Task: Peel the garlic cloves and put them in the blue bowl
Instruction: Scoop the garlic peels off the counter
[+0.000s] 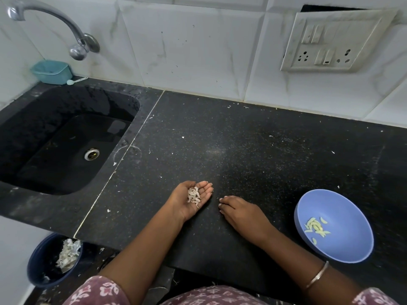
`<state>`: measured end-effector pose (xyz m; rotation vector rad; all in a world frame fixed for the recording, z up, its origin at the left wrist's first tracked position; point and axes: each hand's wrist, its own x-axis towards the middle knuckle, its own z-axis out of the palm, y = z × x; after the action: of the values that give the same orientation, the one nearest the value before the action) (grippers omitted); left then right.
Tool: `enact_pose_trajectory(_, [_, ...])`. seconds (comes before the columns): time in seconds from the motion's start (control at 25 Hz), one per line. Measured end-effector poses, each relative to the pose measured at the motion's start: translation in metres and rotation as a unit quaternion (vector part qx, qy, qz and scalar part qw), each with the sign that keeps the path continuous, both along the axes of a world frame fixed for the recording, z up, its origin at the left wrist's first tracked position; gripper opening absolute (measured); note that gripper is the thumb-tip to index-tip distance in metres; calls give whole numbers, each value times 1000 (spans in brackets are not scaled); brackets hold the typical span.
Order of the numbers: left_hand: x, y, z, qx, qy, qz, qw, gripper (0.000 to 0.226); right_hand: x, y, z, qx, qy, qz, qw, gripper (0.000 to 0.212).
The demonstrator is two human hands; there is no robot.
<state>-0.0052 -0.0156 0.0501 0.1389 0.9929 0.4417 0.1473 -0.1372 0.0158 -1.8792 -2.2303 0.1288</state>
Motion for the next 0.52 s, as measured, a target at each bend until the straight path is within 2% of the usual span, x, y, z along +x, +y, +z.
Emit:
enact_pose_trajectory(0.2, [1, -8, -3, 3, 5, -20, 1000, 36, 9, -16, 4, 1, 25, -55, 998, 33])
enact_pose_trajectory(0.32, [1, -8, -5, 6, 6, -18, 1000, 37, -1, -25, 1, -5, 32, -72, 997, 23])
enact_pose_trajectory(0.44, [1, -11, -5, 6, 1, -20, 1000, 37, -9, -26, 4, -28, 36, -84, 995, 33])
enact_pose_trajectory(0.52, [1, -13, -5, 8, -1, -23, 1000, 37, -14, -23, 11, -48, 37, -96, 994, 26])
